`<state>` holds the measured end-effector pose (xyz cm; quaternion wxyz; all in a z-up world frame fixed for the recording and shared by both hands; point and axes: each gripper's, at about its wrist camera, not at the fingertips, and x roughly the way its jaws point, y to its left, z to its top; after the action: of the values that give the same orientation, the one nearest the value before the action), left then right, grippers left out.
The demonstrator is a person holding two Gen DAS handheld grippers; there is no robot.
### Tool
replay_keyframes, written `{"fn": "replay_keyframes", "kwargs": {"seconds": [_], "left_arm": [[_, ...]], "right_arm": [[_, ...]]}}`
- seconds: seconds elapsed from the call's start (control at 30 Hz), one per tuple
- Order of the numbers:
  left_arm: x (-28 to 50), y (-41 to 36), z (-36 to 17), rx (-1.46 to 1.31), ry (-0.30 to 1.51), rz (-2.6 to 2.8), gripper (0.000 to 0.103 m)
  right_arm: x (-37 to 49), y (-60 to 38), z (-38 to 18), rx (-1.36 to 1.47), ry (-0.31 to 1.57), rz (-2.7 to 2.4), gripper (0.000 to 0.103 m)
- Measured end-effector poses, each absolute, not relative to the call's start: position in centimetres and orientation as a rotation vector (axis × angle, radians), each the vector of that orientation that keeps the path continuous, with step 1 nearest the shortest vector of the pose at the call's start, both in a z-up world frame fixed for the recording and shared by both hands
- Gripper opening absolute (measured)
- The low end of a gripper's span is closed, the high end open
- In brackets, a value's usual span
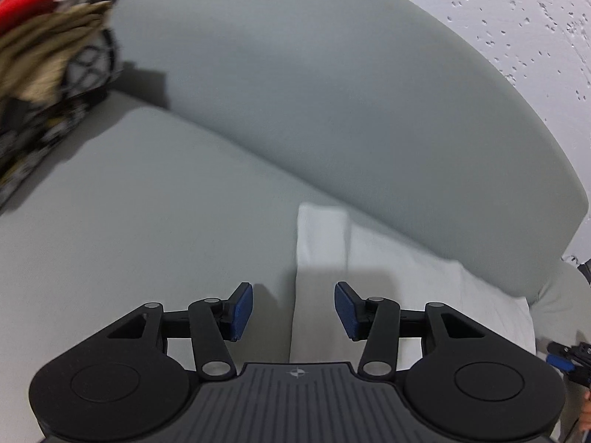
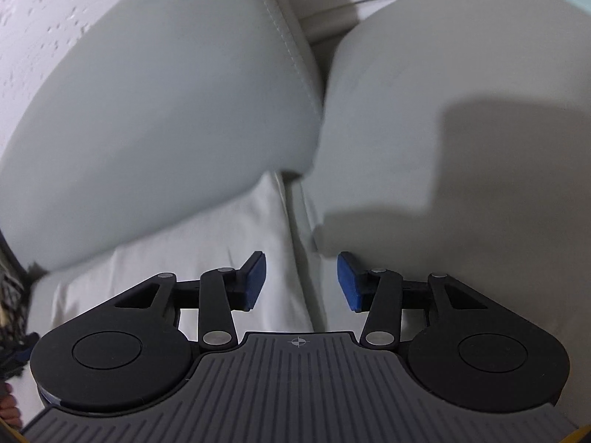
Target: Fold clothes
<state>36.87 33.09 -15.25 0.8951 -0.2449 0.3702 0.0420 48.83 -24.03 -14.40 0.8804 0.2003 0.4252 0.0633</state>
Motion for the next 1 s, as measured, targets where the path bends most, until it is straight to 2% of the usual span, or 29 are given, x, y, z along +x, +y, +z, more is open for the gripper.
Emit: {"fn": "replay_keyframes", "kwargs": {"seconds": [0.13,0.2,0.23,0.27,0.3,0.33,0.47,0.63,0.67,0.7,0.77,0.8,0.87,1.0], "left_arm": [[40.2,33.5,-16.6,-0.528,0.765,0.052,0.041],[41.4,33.3,-16.8,-0.512,0.752,0.034,0.033],[41.9,33.1,-16.9,-0.507,0.751,0.024,0.026],[42.2,32.8,-16.9,-0.495,0.753,0.012,0.012],[42.4,32.5,-16.9,-0.479,0.755,0.000,0.002],[42.4,32.1,-16.6,-0.445,0.744,-0.003,0.004],[41.2,31.3,-15.3,-0.270,0.641,0.098,0.003],[42.0,29.4,-16.9,-0.088,0.691,0.197,0.007],[41.9,29.1,-16.8,-0.080,0.697,0.216,0.014],[41.8,29.0,-16.4,-0.082,0.707,0.237,0.019],[41.1,29.0,-15.4,-0.087,0.722,0.293,0.041],[40.2,29.1,-14.6,-0.091,0.726,0.335,0.044],[38.3,29.4,-13.0,-0.106,0.729,0.399,0.044],[31.6,29.6,-7.9,-0.217,0.719,0.332,0.043]], "right_arm": [[52.5,-23.1,-15.8,0.413,0.848,0.153,0.043],[53.5,-22.3,-16.2,0.387,0.815,0.171,0.037],[53.8,-21.8,-16.3,0.371,0.809,0.185,0.036],[54.0,-21.4,-16.5,0.354,0.804,0.200,0.033],[53.8,-21.1,-16.3,0.324,0.781,0.194,0.005],[53.5,-20.9,-16.1,0.292,0.754,0.184,0.002],[52.7,-20.6,-16.1,0.203,0.671,0.107,0.002],[53.1,-19.5,-17.5,0.126,0.693,0.024,0.002],[53.0,-19.6,-17.1,0.152,0.711,0.016,0.003],[52.9,-19.7,-16.6,0.182,0.730,0.010,0.013],[52.0,-20.2,-15.2,0.237,0.748,-0.009,0.035],[50.8,-20.5,-14.0,0.249,0.727,-0.021,0.041],[47.6,-21.4,-11.3,0.287,0.688,-0.020,0.048],[38.2,-24.3,-5.4,0.381,0.632,0.027,0.049]]}}
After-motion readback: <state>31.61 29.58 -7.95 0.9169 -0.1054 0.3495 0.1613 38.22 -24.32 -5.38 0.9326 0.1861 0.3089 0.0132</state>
